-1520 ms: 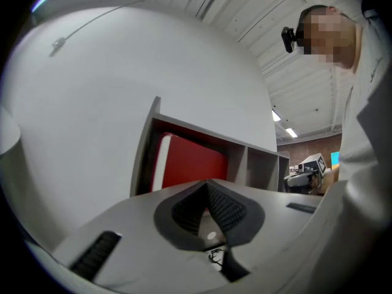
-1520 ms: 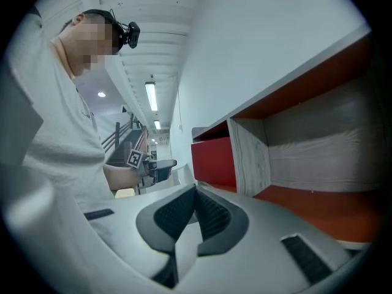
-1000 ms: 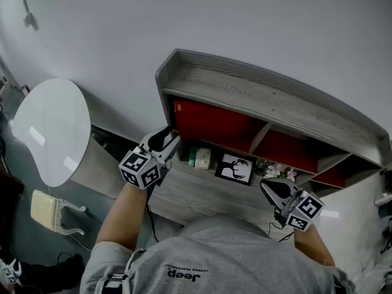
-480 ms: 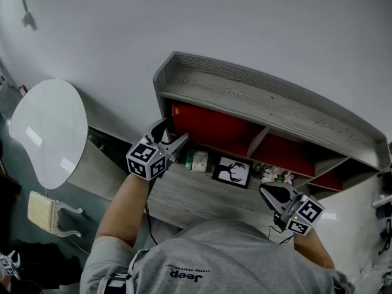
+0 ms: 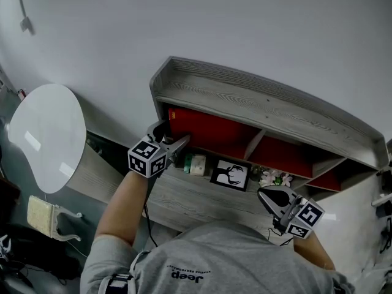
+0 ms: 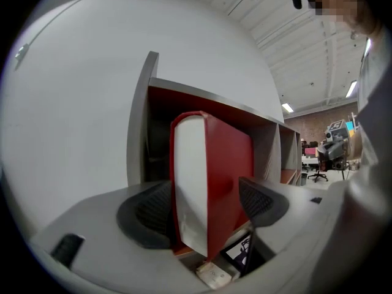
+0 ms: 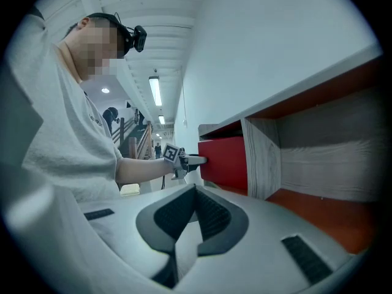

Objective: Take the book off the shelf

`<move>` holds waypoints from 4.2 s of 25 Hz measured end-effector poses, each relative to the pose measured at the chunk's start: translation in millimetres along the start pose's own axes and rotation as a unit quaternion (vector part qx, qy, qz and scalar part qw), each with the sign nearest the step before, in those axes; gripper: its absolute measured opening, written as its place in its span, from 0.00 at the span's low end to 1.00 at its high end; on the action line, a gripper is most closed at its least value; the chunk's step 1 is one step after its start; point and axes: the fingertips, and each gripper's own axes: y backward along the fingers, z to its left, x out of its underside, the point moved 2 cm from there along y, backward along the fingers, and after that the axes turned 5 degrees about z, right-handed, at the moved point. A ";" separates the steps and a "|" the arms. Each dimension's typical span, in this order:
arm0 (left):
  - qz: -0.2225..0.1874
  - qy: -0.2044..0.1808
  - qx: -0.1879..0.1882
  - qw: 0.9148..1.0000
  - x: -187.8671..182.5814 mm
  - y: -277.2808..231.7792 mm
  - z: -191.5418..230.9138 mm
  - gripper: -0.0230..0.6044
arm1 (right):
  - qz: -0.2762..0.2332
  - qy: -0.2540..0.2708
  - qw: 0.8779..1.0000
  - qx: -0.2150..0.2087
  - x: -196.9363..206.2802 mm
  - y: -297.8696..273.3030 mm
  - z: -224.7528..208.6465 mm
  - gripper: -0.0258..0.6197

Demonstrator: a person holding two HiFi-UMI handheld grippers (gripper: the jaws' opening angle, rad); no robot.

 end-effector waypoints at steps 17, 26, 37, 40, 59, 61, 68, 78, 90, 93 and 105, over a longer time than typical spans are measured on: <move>0.020 -0.035 0.050 0.998 3.1 10.5 -2.8 0.55 | 0.001 0.000 1.000 -0.002 -0.3 -1.8 -1.3 0.04; 0.056 -0.081 0.060 0.993 8.7 16.2 0.8 0.51 | -0.001 0.001 1.000 -0.002 -2.2 -2.0 -2.7 0.04; 0.054 -0.076 0.047 0.995 8.7 5.6 -0.4 0.57 | -0.002 0.000 1.000 -0.002 -1.6 0.5 -3.6 0.04; 0.055 -0.082 0.047 0.994 8.4 6.5 -1.0 0.57 | -0.004 -0.001 1.000 -0.002 -2.2 0.1 -3.4 0.04; 0.045 -0.091 0.074 0.992 12.9 6.6 -9.4 0.57 | -0.004 0.002 1.000 -0.004 -1.0 1.3 -2.0 0.04; 0.044 -0.096 0.076 0.991 13.7 7.2 -11.7 0.56 | -0.005 0.001 1.000 -0.003 -0.1 2.3 -3.1 0.04; 0.035 -0.092 0.077 0.992 11.8 13.4 -17.6 0.51 | -0.006 0.000 1.000 -0.005 -1.0 2.0 -1.4 0.04; -0.019 -0.043 0.054 0.997 -2.6 35.3 -21.7 0.47 | -0.011 0.000 1.000 -0.007 0.3 6.6 -3.2 0.04; -0.052 0.016 -0.007 0.999 -8.3 93.5 -19.6 0.46 | -0.026 0.003 0.999 -0.031 5.9 22.5 -7.8 0.04; -0.058 0.020 -0.024 0.998 -11.2 108.3 -30.8 0.46 | -0.028 0.007 0.999 -0.045 7.4 29.6 -7.2 0.04; -0.083 0.053 -0.096 0.990 -21.4 174.4 -95.2 0.46 | -0.039 0.017 0.993 -0.108 16.8 76.1 -9.0 0.04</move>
